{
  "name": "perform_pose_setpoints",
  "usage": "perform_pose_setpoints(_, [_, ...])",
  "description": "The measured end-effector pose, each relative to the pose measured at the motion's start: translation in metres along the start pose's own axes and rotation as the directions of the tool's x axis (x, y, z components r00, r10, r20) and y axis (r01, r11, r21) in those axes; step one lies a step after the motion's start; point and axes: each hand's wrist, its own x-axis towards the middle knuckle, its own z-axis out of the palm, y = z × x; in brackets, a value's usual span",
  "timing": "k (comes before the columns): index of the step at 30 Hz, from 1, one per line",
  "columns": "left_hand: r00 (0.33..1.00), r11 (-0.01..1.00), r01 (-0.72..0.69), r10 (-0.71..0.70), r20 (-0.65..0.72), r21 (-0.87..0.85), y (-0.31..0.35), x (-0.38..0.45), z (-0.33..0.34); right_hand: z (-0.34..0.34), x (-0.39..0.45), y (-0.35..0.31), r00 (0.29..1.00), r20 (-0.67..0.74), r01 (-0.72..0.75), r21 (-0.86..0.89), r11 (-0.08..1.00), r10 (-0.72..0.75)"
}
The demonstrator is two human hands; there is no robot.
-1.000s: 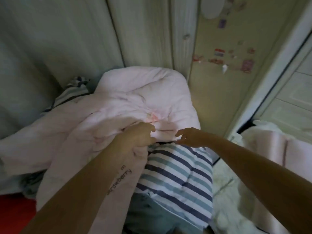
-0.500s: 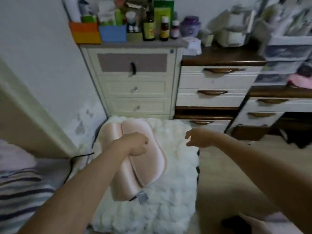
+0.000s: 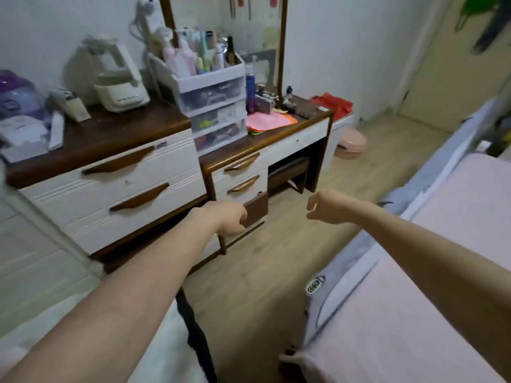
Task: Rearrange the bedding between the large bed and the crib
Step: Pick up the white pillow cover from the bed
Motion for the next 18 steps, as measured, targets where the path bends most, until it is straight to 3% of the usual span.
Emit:
perform_pose_setpoints(5, [0.980,0.974,-0.195,0.190,0.053,0.112,0.039,0.119,-0.037,-0.012,0.037,0.073,0.978,0.072,-0.201,0.065,0.977,0.197])
perform_pose_setpoints(10, [0.919,0.889,-0.393,0.370,0.137,0.235,0.062,0.267,-0.087,-0.034,0.115,0.141,0.910,0.096,-0.413,0.138,0.900,0.403])
perform_pose_setpoints(18, [0.818,0.744,-0.574,0.506,0.273,0.342,0.091,0.434,-0.182,-0.079,0.188,0.231,0.793,0.073,-0.597,0.291,0.747,0.605])
